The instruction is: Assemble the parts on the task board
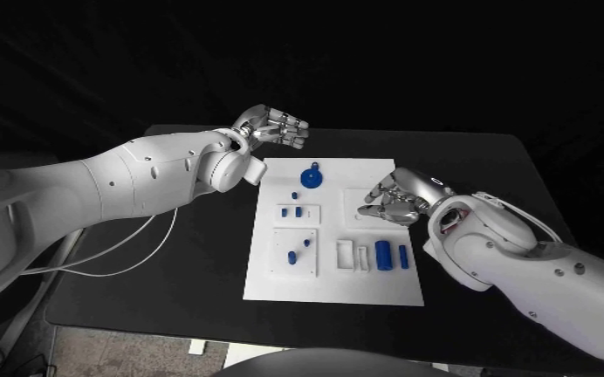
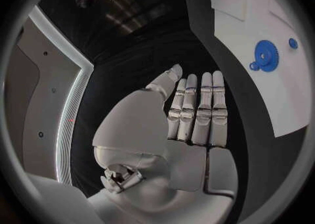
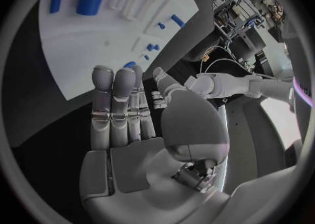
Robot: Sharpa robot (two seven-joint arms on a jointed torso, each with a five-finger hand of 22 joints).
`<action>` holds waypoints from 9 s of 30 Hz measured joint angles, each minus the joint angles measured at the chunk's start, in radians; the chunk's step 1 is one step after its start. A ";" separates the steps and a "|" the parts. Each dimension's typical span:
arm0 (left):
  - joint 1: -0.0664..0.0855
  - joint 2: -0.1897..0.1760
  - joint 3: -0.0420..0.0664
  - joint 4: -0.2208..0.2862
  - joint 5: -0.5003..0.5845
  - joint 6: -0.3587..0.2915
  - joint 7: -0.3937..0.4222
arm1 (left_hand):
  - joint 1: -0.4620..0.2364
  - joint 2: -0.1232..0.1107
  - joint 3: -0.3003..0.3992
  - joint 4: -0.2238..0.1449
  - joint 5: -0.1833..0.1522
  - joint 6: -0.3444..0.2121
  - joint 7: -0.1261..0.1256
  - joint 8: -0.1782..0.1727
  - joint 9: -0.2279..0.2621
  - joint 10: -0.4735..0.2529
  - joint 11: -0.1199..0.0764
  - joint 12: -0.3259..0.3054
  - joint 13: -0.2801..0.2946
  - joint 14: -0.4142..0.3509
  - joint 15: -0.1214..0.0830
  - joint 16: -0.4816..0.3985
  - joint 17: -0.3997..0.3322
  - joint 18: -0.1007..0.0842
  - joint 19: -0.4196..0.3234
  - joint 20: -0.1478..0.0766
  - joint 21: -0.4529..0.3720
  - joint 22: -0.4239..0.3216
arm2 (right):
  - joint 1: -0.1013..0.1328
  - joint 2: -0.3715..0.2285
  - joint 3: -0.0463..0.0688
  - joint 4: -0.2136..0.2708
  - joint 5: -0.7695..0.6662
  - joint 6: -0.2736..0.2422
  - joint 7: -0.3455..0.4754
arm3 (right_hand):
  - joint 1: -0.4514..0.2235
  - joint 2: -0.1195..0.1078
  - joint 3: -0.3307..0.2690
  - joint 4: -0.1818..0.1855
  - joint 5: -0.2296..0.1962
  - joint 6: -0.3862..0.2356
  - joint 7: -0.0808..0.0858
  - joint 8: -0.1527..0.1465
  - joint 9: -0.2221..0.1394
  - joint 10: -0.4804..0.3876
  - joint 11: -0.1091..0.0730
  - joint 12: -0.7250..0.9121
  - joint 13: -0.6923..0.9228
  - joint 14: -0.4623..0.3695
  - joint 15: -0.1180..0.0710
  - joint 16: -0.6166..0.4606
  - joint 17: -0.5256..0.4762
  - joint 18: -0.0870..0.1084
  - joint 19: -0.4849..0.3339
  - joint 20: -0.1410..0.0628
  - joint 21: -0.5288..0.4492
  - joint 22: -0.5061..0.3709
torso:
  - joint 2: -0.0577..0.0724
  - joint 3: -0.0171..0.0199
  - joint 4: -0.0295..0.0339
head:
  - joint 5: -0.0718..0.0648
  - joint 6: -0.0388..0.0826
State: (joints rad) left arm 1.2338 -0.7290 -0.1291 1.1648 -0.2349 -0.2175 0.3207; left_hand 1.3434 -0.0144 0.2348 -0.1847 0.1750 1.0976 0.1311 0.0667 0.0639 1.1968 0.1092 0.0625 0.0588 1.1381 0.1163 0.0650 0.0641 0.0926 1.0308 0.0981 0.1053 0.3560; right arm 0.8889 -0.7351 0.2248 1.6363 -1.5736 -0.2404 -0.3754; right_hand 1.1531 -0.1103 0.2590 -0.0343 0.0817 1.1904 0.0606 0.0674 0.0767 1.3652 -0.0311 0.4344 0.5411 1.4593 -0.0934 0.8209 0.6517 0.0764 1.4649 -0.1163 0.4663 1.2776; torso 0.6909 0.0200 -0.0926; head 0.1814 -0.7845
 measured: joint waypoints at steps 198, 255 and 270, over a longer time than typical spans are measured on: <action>-0.079 -0.004 -0.001 0.046 0.111 0.111 0.027 | -0.102 -0.059 -0.337 0.249 -0.030 -0.106 0.011 0.000 0.000 -0.128 0.029 0.000 0.000 -0.095 0.045 0.000 -0.001 -0.015 -0.073 0.048 -0.030 -0.281 | 0.058 0.213 -0.210 -0.257 0.385 0.209 -0.238 | -0.096 -0.049 -0.119 0.257 0.027 0.007 -0.012 -0.004 0.073 -0.004 -0.008 0.482 0.694 -0.011 0.004 0.178 0.373 -0.016 0.004 0.004 0.369 0.030 | -0.057 -0.0160 -0.0095 | -0.061 -0.054; -0.079 -0.005 -0.001 0.035 0.116 0.112 0.009 | -0.115 -0.064 -0.329 0.281 -0.056 -0.106 0.011 0.000 0.000 -0.128 0.029 0.000 0.000 -0.095 0.045 0.000 -0.001 -0.015 -0.073 0.048 -0.030 -0.281 | 0.028 0.137 -0.207 -0.173 0.358 0.243 -0.235 | -0.175 0.086 0.015 0.074 -0.028 0.027 -0.019 0.000 0.073 0.009 -0.014 0.505 0.708 -0.009 0.002 0.194 0.405 -0.016 0.004 0.004 0.392 0.030 | -0.056 -0.0159 -0.0095 | -0.059 -0.059; -0.079 -0.002 -0.001 0.026 0.116 0.112 -0.005 | -0.121 -0.058 -0.334 0.276 -0.056 -0.106 0.011 0.000 0.000 -0.128 0.029 0.000 0.000 -0.092 0.042 0.000 -0.001 -0.015 -0.060 0.046 -0.017 -0.278 | 0.027 0.156 -0.207 -0.188 0.358 0.267 -0.238 | -0.119 0.068 -0.035 -0.083 0.196 0.030 -0.022 -0.001 0.063 0.009 -0.014 0.505 0.708 -0.009 0.002 0.194 0.403 -0.016 0.004 0.004 0.392 0.031 | -0.057 -0.0167 -0.0093 | -0.058 -0.063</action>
State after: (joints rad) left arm 1.1546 -0.7307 -0.1297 1.1906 -0.1185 -0.1058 0.3158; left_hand 1.2222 -0.0723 -0.0992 0.0914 0.1191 0.9913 0.1426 0.0667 0.0639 1.0685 0.1377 0.0624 0.0588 1.0461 0.1579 0.0650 0.0632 0.0774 0.9706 0.1445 0.0880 0.0779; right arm 0.9164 -0.5786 0.0180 1.4486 -1.2153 0.0269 -0.6135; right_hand 1.0339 -0.0421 0.2242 -0.1175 0.2776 1.2209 0.0388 0.0669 0.1400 1.3742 -0.0447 0.9397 1.2494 1.4504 -0.0910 1.0147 1.0547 0.0605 1.4684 -0.1123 0.8579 1.3081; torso 0.6338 0.0034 -0.1019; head 0.1234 -0.8479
